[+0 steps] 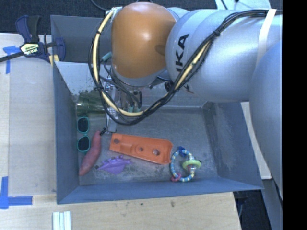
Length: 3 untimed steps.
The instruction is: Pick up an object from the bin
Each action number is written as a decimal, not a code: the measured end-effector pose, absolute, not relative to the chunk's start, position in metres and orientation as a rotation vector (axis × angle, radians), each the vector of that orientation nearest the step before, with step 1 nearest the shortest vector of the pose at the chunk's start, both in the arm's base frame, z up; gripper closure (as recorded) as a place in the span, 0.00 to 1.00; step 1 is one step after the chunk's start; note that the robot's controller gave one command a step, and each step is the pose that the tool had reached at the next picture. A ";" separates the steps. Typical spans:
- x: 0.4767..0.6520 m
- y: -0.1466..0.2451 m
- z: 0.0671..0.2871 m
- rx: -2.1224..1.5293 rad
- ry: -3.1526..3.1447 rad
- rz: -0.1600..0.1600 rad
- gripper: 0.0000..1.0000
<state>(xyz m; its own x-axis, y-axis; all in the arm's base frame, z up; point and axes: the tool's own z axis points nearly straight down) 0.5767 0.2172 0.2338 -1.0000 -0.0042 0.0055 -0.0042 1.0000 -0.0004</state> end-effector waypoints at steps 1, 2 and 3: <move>0.578 0.216 0.239 0.000 -3.145 -0.002 0.00; 0.608 0.222 0.202 -0.327 -3.136 -0.010 0.00; 0.622 0.231 0.167 -0.320 -3.129 -0.002 0.00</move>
Offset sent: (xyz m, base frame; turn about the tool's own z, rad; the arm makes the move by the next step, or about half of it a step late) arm 0.0493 0.0099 -0.0738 0.3711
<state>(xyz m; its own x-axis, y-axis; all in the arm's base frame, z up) 0.6217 0.2307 0.1672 -0.9793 0.2025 -0.0039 0.2025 0.9793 0.0019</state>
